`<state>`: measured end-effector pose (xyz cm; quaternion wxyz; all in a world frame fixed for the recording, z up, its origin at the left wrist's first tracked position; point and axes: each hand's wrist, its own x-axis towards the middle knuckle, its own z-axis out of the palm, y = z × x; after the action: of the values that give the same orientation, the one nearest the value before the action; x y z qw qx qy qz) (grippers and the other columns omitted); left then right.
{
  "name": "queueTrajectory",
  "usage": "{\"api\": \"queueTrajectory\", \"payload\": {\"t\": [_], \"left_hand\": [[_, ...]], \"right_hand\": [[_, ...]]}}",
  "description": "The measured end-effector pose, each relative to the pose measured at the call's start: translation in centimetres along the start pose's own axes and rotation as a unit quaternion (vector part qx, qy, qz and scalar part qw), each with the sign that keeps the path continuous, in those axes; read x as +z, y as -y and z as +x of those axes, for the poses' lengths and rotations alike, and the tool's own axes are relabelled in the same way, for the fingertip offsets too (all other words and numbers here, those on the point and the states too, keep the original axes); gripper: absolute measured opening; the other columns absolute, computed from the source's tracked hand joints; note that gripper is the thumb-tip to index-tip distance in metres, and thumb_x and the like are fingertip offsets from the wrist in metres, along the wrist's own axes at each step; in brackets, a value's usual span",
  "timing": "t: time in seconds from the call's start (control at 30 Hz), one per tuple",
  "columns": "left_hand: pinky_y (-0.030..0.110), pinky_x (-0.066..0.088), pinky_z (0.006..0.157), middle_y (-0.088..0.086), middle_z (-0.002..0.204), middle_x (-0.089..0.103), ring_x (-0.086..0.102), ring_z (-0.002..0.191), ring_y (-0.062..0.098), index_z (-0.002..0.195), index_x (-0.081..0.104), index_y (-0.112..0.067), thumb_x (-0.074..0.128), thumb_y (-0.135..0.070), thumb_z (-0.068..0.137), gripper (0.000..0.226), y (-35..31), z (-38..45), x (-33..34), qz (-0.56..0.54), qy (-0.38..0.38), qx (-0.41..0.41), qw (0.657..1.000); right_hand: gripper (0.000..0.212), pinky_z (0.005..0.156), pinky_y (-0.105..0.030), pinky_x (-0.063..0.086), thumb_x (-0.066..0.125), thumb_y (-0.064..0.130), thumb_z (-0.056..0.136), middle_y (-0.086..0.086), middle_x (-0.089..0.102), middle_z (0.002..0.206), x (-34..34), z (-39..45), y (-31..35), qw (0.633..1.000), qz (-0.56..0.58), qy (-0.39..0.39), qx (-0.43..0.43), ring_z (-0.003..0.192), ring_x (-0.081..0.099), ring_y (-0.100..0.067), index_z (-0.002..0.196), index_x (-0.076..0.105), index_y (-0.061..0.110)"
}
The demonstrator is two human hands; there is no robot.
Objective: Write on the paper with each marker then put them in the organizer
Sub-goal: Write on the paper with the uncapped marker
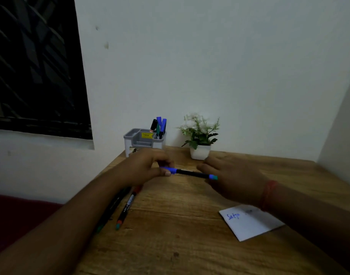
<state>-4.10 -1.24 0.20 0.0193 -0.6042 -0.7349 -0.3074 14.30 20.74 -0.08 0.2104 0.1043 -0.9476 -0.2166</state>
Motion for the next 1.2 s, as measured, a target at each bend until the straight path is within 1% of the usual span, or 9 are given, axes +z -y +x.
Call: {"api": "queueTrajectory", "payload": {"t": [0.1, 0.2, 0.37, 0.47, 0.57, 0.73, 0.83, 1.03, 1.2], "left_hand": [[0.01, 0.044, 0.076, -0.018, 0.094, 0.066, 0.06, 0.093, 0.0, 0.094, 0.064, -0.038, 0.073, -0.023, 0.086, 0.019, -2.0, 0.8, 1.3, -0.014, -0.03, 0.023, 0.999], [0.009, 0.042, 0.073, -0.018, 0.093, 0.065, 0.059, 0.092, -0.001, 0.095, 0.064, -0.036, 0.072, -0.023, 0.087, 0.017, -4.4, 2.3, 2.5, -0.013, -0.025, 0.052, 0.998], [0.014, 0.042, 0.073, -0.018, 0.092, 0.063, 0.057, 0.089, -0.004, 0.1, 0.065, -0.034, 0.073, -0.028, 0.086, 0.017, -8.8, 5.9, 5.0, -0.006, -0.005, 0.084, 0.996], [0.016, 0.043, 0.075, -0.019, 0.091, 0.062, 0.057, 0.09, -0.003, 0.1, 0.065, -0.033, 0.072, -0.028, 0.087, 0.016, -11.3, 8.3, 7.2, -0.032, 0.008, 0.099, 0.995], [0.008, 0.042, 0.074, -0.019, 0.089, 0.062, 0.058, 0.087, -0.004, 0.103, 0.067, -0.025, 0.072, -0.022, 0.087, 0.016, -12.9, 10.6, 9.4, -0.064, 0.021, 0.11, 0.992], [0.042, 0.053, 0.083, -0.016, 0.092, 0.068, 0.065, 0.085, 0.008, 0.096, 0.067, -0.032, 0.074, -0.032, 0.083, 0.014, -12.2, 12.9, 12.7, -0.088, 0.041, 0.1, 0.99], [0.051, 0.052, 0.083, -0.015, 0.094, 0.069, 0.066, 0.085, 0.011, 0.094, 0.067, -0.036, 0.07, -0.043, 0.08, 0.015, -11.6, 13.1, 14.4, -0.108, 0.036, 0.087, 0.99], [0.041, 0.053, 0.083, -0.02, 0.092, 0.068, 0.065, 0.087, 0.009, 0.096, 0.071, -0.028, 0.074, -0.022, 0.085, 0.013, -10.5, 13.6, 15.5, -0.125, 0.047, 0.056, 0.989], [0.019, 0.047, 0.076, -0.017, 0.087, 0.068, 0.063, 0.083, 0.006, 0.095, 0.071, -0.028, 0.073, -0.022, 0.086, 0.011, -10.3, 13.7, 16.5, -0.17, 0.053, 0.047, 0.983]], "right_hand": [[0.055, 0.064, -0.017, 0.052, 0.06, 0.049, 0.09, 0.006, 0.065, 0.113, -1.7, -2.0, 0.0, 0.995, 0.082, -0.027, 0.052, 0.078, 0.064, -0.005, 0.139, 0.051, 0.026], [0.059, 0.069, -0.009, 0.048, 0.06, 0.05, 0.092, 0.023, 0.053, 0.119, -2.7, -4.1, -0.4, 0.948, 0.302, -0.01, 0.098, 0.084, 0.061, -0.001, 0.146, 0.04, 0.038], [0.028, 0.074, -0.038, 0.059, 0.062, 0.043, 0.093, 0.005, 0.066, 0.098, -3.2, -7.5, -1.8, 0.883, 0.416, -0.114, 0.187, 0.084, 0.067, -0.015, 0.109, 0.068, 0.021], [0.01, 0.07, -0.032, 0.062, 0.069, 0.023, 0.094, -0.003, 0.072, 0.087, -3.4, -9.2, -2.7, 0.834, 0.462, -0.153, 0.259, 0.078, 0.071, -0.013, 0.099, 0.069, 0.014], [0.01, 0.07, -0.029, 0.062, 0.072, 0.015, 0.092, -0.007, 0.072, 0.088, -3.3, -11.0, -3.9, 0.808, 0.475, -0.182, 0.297, 0.078, 0.072, -0.016, 0.096, 0.068, 0.008], [0.009, 0.066, -0.022, 0.058, 0.076, 0.004, 0.086, -0.008, 0.073, 0.083, -2.1, -12.9, -5.3, 0.752, 0.525, -0.2, 0.345, 0.072, 0.072, -0.013, 0.09, 0.069, 0.0], [0.005, 0.065, -0.02, 0.056, 0.076, 0.002, 0.084, -0.009, 0.074, 0.078, -1.0, -13.3, -5.8, 0.727, 0.547, -0.19, 0.37, 0.069, 0.073, -0.014, 0.087, 0.071, 0.001], [0.005, 0.063, -0.019, 0.056, 0.077, 0.0, 0.083, -0.011, 0.075, 0.075, 0.0, -13.1, -6.2, 0.703, 0.573, -0.167, 0.386, 0.065, 0.073, -0.014, 0.086, 0.073, 0.0], [0.007, 0.059, -0.023, 0.057, 0.077, -0.007, 0.079, -0.014, 0.074, 0.07, 0.0, -13.3, -6.3, 0.692, 0.57, -0.202, 0.394, 0.059, 0.071, -0.016, 0.08, 0.074, 0.0]]}}
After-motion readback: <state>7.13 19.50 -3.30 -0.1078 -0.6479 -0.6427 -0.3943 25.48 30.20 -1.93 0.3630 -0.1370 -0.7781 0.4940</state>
